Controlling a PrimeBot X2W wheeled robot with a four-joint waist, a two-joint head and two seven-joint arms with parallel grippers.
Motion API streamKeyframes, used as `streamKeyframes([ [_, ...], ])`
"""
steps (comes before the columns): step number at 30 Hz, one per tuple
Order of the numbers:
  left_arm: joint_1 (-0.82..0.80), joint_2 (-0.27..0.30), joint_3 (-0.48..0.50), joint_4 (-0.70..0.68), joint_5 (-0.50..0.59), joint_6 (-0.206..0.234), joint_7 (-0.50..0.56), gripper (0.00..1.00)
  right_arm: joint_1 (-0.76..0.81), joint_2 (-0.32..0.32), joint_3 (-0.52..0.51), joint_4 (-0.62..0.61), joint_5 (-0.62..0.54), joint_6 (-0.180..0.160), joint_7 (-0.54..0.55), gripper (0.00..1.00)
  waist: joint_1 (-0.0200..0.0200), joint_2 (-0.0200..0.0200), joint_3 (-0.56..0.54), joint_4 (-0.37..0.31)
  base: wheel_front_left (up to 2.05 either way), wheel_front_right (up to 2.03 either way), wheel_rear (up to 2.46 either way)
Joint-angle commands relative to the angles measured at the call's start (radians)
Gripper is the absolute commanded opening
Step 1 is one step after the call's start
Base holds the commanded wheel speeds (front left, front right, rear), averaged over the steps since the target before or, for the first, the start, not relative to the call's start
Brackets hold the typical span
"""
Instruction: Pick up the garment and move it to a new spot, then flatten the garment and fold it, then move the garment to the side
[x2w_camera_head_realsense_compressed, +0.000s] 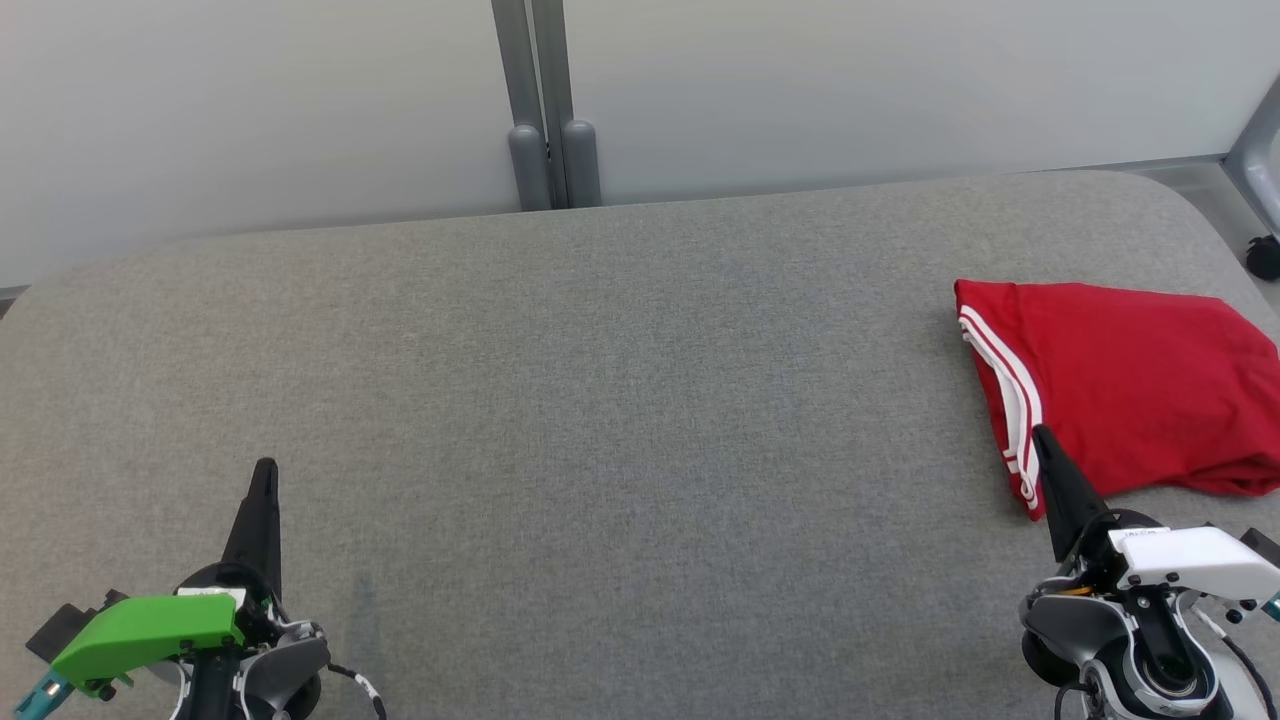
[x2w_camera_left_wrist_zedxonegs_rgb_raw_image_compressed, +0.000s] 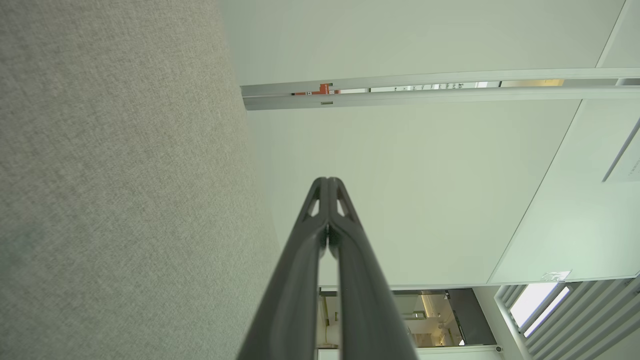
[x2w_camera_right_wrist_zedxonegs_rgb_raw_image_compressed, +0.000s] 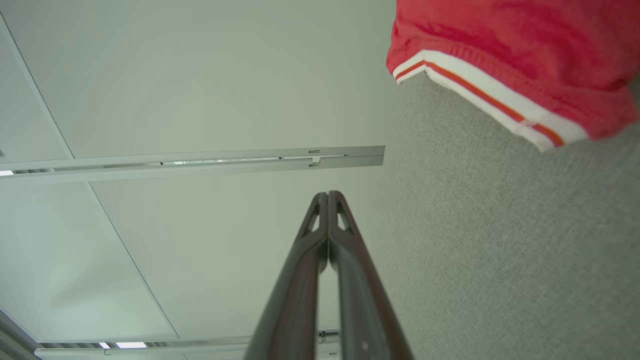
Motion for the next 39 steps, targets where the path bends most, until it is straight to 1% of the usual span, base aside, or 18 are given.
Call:
streamKeyframes([
  [1,-0.011,0.001,0.003,-0.003,0.0,-0.005,0.004,0.0,0.009,-0.001,-0.001,-0.005,0.006,0.0,0.003,0.0,0.0,-0.0001,0.0,0.0,0.0,0.0,0.0],
  [39,-0.011,0.001,0.002,-0.003,-0.001,-0.005,0.004,0.0,0.009,-0.001,-0.001,-0.005,0.007,0.0,0.003,0.0,0.0,-0.0001,0.0,0.0,0.0,0.0,0.0],
])
